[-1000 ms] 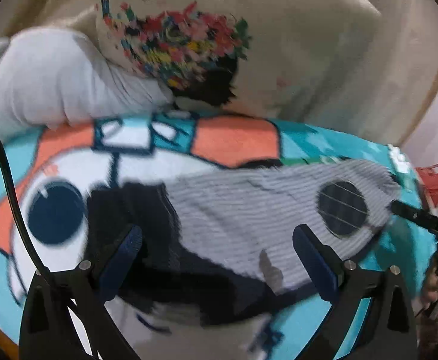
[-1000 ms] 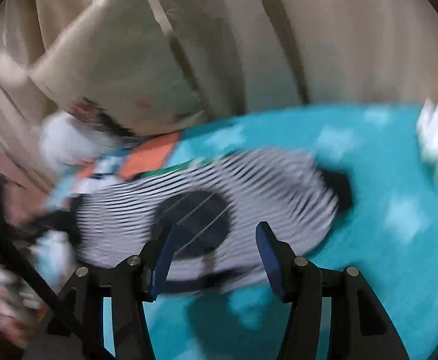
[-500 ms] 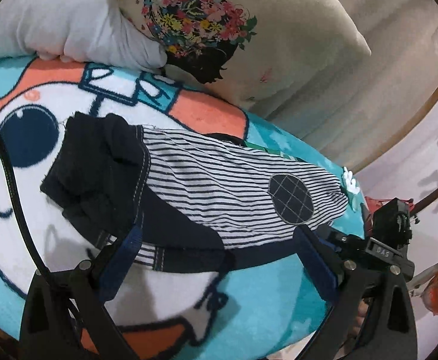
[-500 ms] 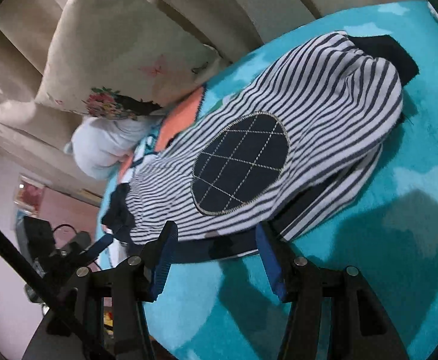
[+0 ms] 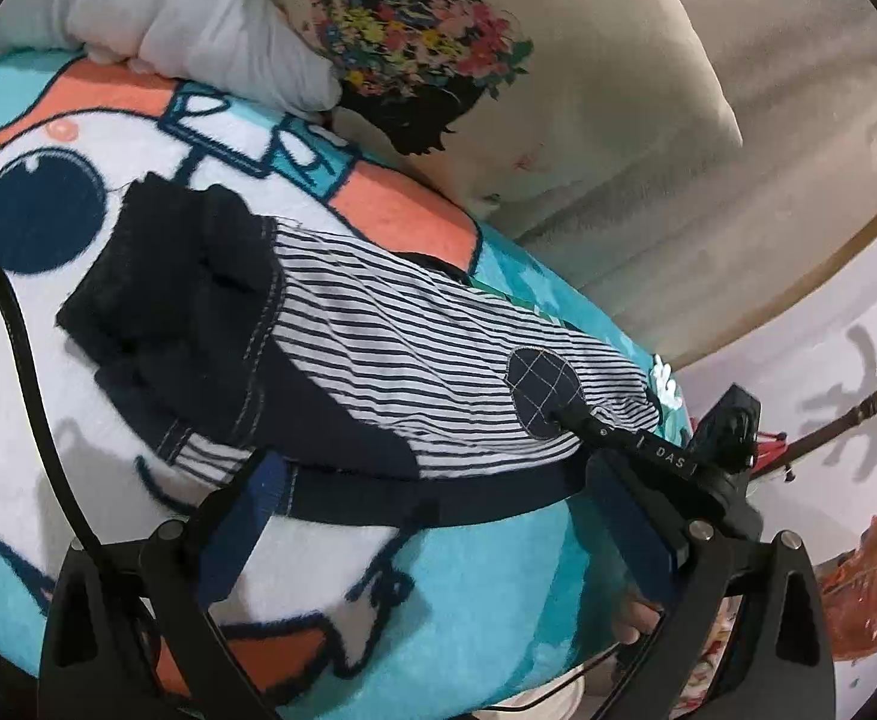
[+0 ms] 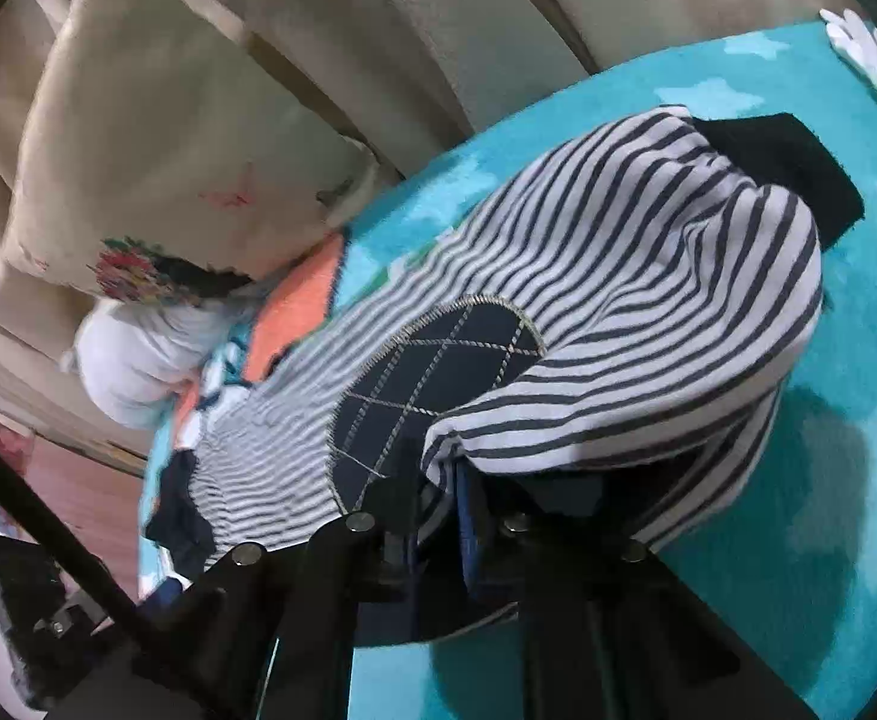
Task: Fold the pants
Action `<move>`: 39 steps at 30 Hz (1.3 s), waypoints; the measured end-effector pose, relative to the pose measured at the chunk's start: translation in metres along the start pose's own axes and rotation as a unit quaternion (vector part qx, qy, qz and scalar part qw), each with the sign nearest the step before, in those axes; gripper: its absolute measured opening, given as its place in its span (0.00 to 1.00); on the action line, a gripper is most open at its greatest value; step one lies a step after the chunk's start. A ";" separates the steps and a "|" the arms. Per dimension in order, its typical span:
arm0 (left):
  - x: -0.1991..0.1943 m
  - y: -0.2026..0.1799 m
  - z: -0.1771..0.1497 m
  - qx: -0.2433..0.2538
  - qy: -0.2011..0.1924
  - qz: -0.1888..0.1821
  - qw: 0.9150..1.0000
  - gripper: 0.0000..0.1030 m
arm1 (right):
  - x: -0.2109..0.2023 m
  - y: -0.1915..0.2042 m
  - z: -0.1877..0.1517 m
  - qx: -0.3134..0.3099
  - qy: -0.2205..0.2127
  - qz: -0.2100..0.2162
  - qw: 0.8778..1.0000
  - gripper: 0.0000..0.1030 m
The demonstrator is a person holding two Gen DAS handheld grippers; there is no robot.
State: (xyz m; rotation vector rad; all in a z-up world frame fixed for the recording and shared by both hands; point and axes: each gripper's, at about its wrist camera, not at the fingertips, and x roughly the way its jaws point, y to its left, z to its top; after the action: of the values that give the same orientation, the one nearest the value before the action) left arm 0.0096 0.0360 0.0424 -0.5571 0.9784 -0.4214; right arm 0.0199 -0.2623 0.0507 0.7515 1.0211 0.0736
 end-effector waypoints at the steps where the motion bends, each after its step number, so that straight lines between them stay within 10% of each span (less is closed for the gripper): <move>1: 0.000 0.002 0.000 -0.005 0.001 -0.005 1.000 0.97 | -0.003 0.000 0.000 -0.004 -0.007 0.003 1.000 0.09; 14: 0.045 -0.017 -0.002 -0.021 0.051 -0.095 0.994 0.97 | -0.044 0.036 0.010 -0.093 -0.059 0.028 0.994 0.08; 18: 0.064 -0.010 0.006 -0.037 0.058 -0.068 0.995 0.92 | -0.051 0.037 0.010 -0.097 -0.063 0.034 0.993 0.08; 22: 0.061 0.001 0.030 -0.042 0.037 -0.037 0.998 0.51 | -0.050 0.042 0.013 -0.111 -0.063 0.026 0.991 0.08; 35: 0.097 0.003 0.142 0.003 -0.024 0.072 0.997 0.50 | 0.030 0.087 0.100 -0.164 -0.057 -0.025 0.984 0.08; 39: 0.112 0.022 0.156 -0.023 0.002 0.057 0.998 0.52 | 0.066 0.073 0.127 -0.125 -0.030 -0.012 0.992 0.13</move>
State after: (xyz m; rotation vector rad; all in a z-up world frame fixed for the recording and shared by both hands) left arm 0.2020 0.0284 0.0241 -0.5390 1.0202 -0.2989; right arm 0.1764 -0.2494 0.0830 0.5105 0.9429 0.1538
